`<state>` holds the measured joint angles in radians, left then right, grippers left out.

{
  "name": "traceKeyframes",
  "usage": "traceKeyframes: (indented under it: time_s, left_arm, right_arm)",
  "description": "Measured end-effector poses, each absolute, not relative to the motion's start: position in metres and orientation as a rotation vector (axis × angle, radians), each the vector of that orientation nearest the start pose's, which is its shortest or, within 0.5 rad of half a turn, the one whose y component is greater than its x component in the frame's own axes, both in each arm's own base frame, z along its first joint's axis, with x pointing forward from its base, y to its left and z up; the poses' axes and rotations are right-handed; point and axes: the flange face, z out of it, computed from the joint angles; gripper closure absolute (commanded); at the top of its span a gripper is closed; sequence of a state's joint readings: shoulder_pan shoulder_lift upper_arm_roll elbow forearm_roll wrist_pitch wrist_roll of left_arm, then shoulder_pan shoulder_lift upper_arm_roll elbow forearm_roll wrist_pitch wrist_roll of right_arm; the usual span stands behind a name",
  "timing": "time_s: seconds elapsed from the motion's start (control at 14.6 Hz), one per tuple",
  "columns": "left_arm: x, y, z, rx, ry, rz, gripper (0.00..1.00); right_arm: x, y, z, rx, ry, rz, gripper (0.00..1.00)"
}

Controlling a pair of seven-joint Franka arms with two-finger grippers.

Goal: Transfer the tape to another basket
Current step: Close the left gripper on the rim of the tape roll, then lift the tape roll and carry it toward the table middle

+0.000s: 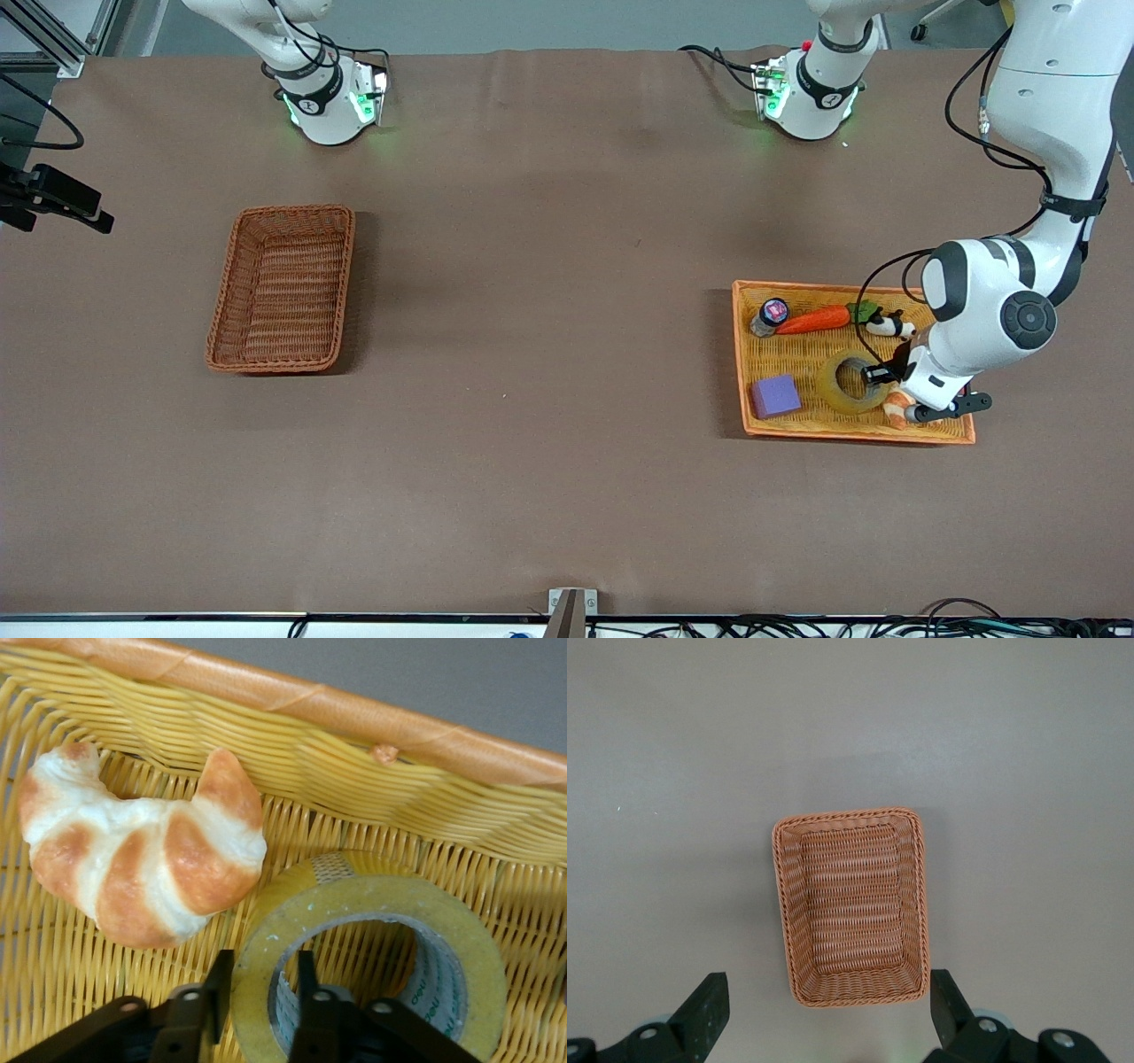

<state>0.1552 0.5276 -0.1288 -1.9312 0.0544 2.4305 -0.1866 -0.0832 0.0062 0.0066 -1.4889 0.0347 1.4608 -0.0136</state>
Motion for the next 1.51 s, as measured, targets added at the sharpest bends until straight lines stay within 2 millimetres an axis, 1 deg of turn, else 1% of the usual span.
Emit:
traceKeyframes:
  time_s: [0.14,0.21,0.27,0.34,0.41,0.55,0.62,0.69,0.75,0.82,0.89,0.96,1.1,1.23,1.37,1.51]
  left_arm:
    - [0.627,0.021,0.218,-3.156,-0.3,0.015,0.99]
    - [0.631,0.021,0.229,-3.156,-0.3,-0.012,0.99]
    - [0.636,0.019,0.245,-3.156,-0.293,-0.029,0.99]
    - [0.638,0.012,0.267,-3.159,-0.274,-0.023,0.99]
    - [0.64,-0.001,0.291,-3.164,-0.244,-0.001,0.99]
    - [0.641,-0.039,0.347,-3.172,-0.204,0.049,0.99]
    - [0.64,-0.063,0.37,-3.179,-0.192,0.062,0.99]
    - [0.639,-0.09,0.387,-3.19,-0.179,0.063,1.0]
    - [0.636,-0.122,0.398,-3.205,-0.161,0.056,1.0]
    - [0.632,-0.155,0.402,-3.216,-0.153,0.054,1.0]
    - [0.628,-0.188,0.401,-3.224,-0.153,0.061,1.0]
    - [0.623,-0.22,0.396,-3.229,-0.152,0.078,1.0]
    - [0.614,-0.277,0.375,-3.239,-0.128,0.129,1.0]
    - [0.605,-0.329,0.354,-3.251,-0.086,0.174,1.0]
    - [0.59,-0.38,0.332,-3.256,-0.073,0.216,0.99]
    - [0.573,-0.425,0.311,-3.269,-0.074,0.232,0.99]
  right_arm:
    - [0.544,-0.038,0.65,-3.104,0.093,0.051,0.0]
    - [0.544,-0.038,0.65,-3.104,0.093,0.051,0.0]
    - [0.544,-0.038,0.65,-3.104,0.093,0.051,0.0]
    - [0.544,-0.038,0.65,-3.104,0.093,0.051,0.0]
    - [0.544,-0.038,0.65,-3.104,0.093,0.051,0.0]
    - [0.544,-0.038,0.65,-3.104,0.093,0.051,0.0]
    - [0.544,-0.038,0.65,-3.104,0.093,0.051,0.0]
    - [0.544,-0.038,0.65,-3.104,0.093,0.051,0.0]
    - [0.544,-0.038,0.65,-3.104,0.093,0.051,0.0]
    - [0.544,-0.038,0.65,-3.104,0.093,0.051,0.0]
    - [0.544,-0.038,0.65,-3.104,0.093,0.051,0.0]
    - [0.544,-0.038,0.65,-3.104,0.093,0.051,0.0]
    - [0.544,-0.038,0.65,-3.104,0.093,0.051,0.0]
    - [0.544,-0.038,0.65,-3.104,0.093,0.051,0.0]
    - [0.545,-0.039,0.649,-3.103,0.095,0.054,0.0]
    - [0.546,-0.042,0.646,-3.103,0.1,0.06,0.0]
